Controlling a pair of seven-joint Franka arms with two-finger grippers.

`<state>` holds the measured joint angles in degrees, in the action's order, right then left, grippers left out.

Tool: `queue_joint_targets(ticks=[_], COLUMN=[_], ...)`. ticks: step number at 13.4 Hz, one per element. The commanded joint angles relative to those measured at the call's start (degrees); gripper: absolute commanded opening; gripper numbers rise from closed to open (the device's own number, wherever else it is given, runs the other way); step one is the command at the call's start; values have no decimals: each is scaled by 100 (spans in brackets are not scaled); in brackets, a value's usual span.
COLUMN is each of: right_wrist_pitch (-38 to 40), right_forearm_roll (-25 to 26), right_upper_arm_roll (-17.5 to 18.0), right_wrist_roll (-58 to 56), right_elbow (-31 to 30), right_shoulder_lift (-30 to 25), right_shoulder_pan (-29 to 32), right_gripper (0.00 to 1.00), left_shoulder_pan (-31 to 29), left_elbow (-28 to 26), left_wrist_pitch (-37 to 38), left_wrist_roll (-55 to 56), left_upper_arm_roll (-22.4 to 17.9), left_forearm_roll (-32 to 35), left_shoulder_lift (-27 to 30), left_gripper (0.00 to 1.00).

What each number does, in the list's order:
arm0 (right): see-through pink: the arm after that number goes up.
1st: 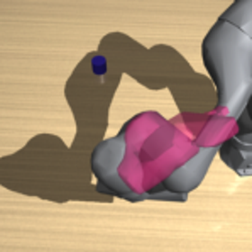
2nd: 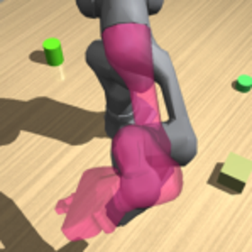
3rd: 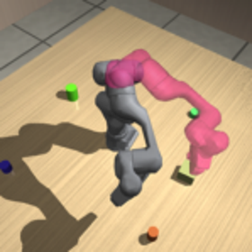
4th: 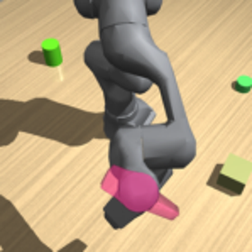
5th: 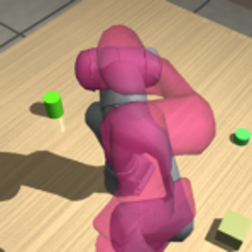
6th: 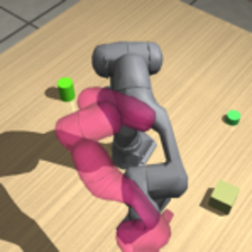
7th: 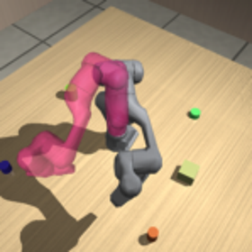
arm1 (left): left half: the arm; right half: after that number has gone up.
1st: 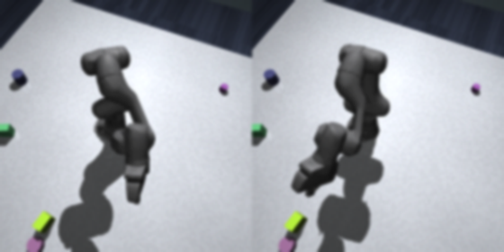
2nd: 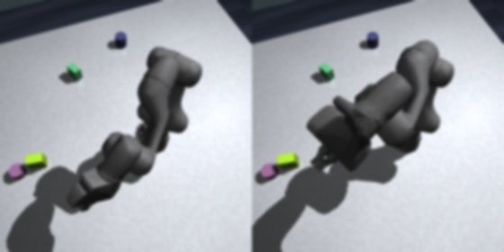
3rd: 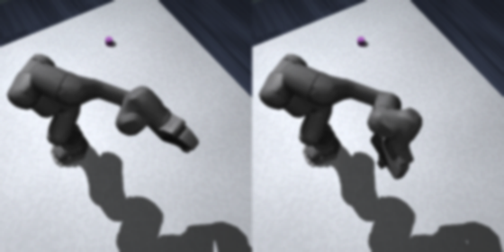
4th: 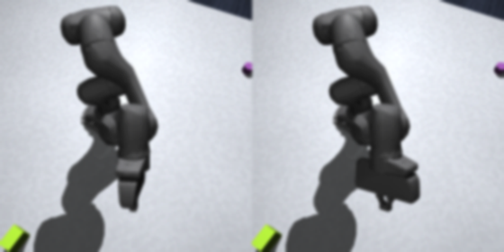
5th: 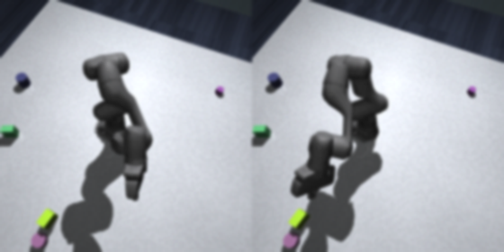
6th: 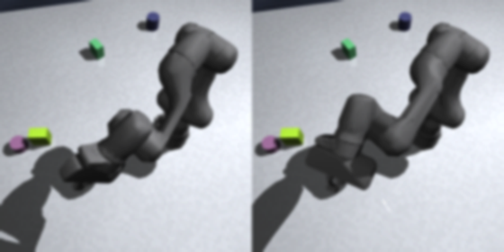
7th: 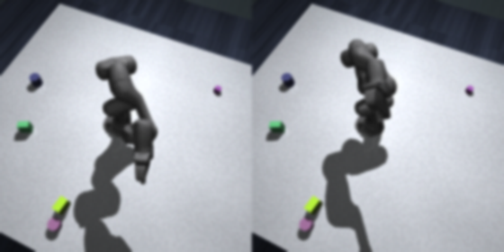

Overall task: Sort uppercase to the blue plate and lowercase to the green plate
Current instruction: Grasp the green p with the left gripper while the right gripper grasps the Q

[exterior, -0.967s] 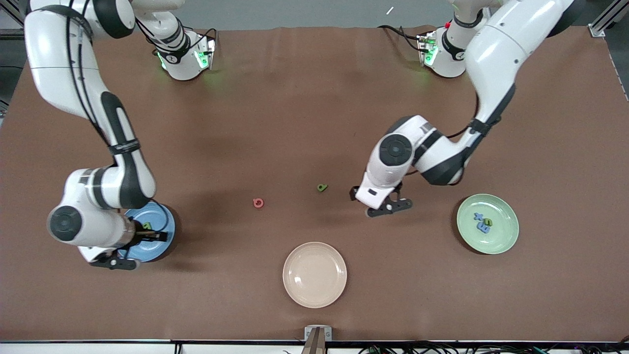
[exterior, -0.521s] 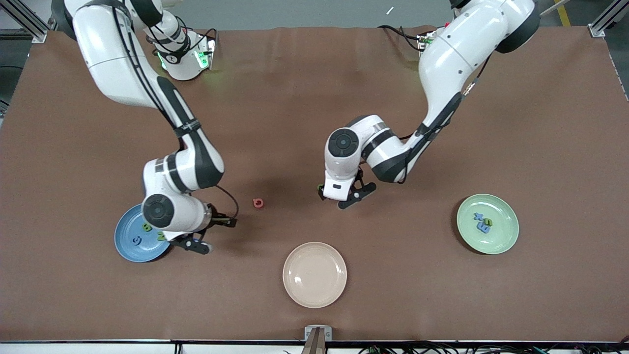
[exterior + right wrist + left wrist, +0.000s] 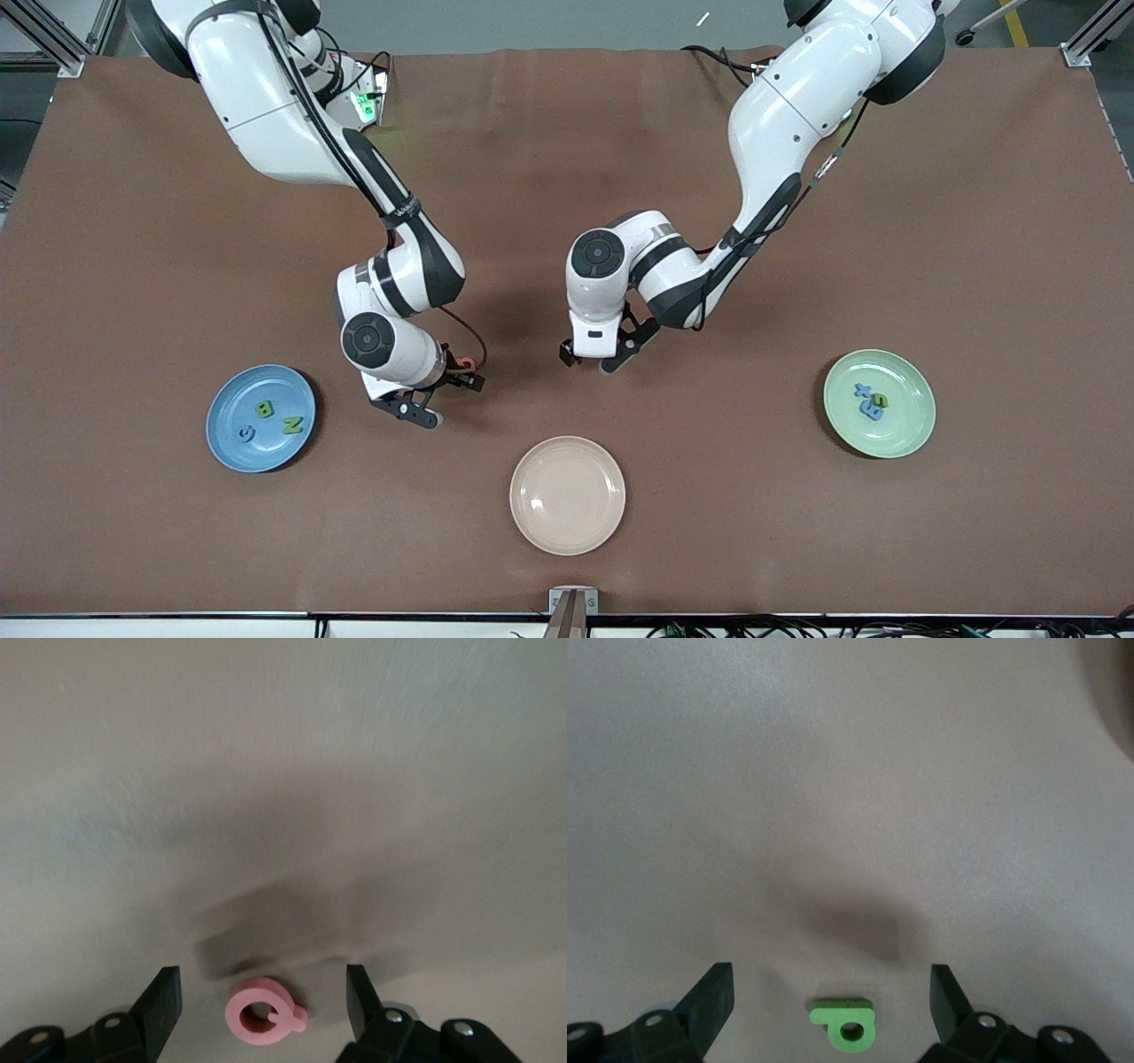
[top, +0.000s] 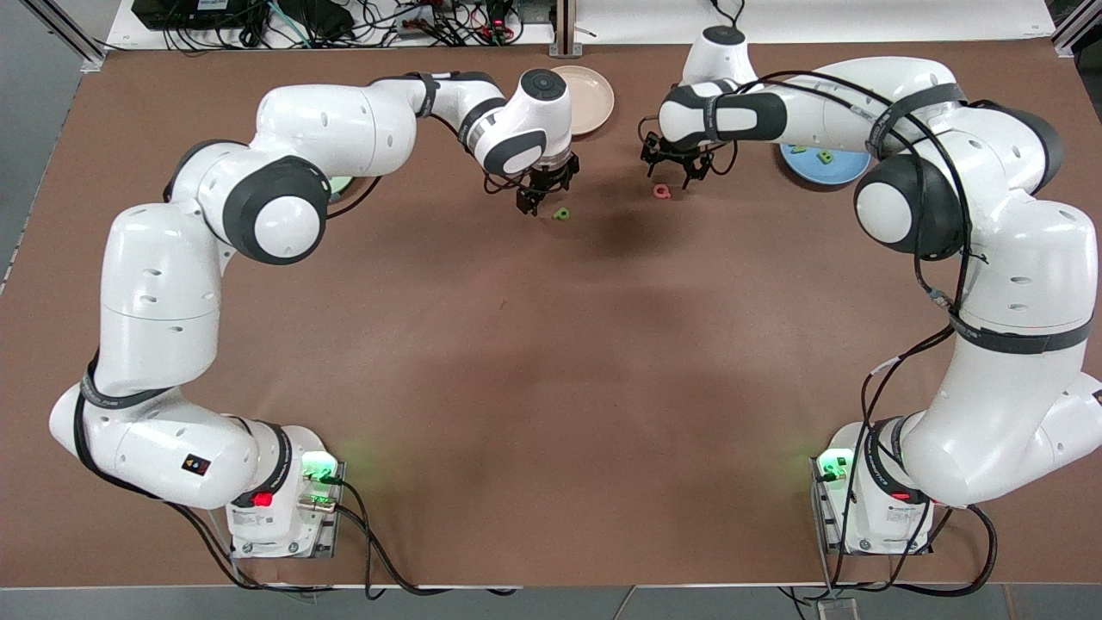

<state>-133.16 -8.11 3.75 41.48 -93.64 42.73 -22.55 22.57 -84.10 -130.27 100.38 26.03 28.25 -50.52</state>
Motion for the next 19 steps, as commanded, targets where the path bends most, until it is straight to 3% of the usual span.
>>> queue_joint_targets(ticks=[1, 5, 7, 12, 15, 19], right_wrist_pitch=[-96, -87, -87, 18, 19, 45], right_forearm_roll=[-112, -103, -86, -77, -60, 169], right_upper_arm_roll=[3, 3, -5, -5, -58, -111], right_wrist_roll=[70, 9, -175, -501, -510, -1113], right_elbow=[-172, -277, -313, -295, -225, -58], right_shoulder_lift=[-115, -124, -124, -150, -194, -370], right_shoulder_pan=[-83, -162, -162, -144, -83, 495], right_gripper=[84, 82, 74, 20, 9, 8], left_shoulder_pan=[177, 266, 266, 266, 257, 205], left_elbow=[96, 113, 131, 183, 175, 175], left_wrist_pitch=[-16, -25, -34, -139, -183, -192], left_wrist_roll=[69, 61, 52, 52, 69, -194], left_upper_arm_roll=[-45, -45, -45, -45, -45, -45], left_forearm_roll=[76, 84, 84, 76, 67, 41], left_shoulder_lift=[-89, -203, -230, -344, -344, -344], left_gripper=[95, 90, 88, 83, 61, 2])
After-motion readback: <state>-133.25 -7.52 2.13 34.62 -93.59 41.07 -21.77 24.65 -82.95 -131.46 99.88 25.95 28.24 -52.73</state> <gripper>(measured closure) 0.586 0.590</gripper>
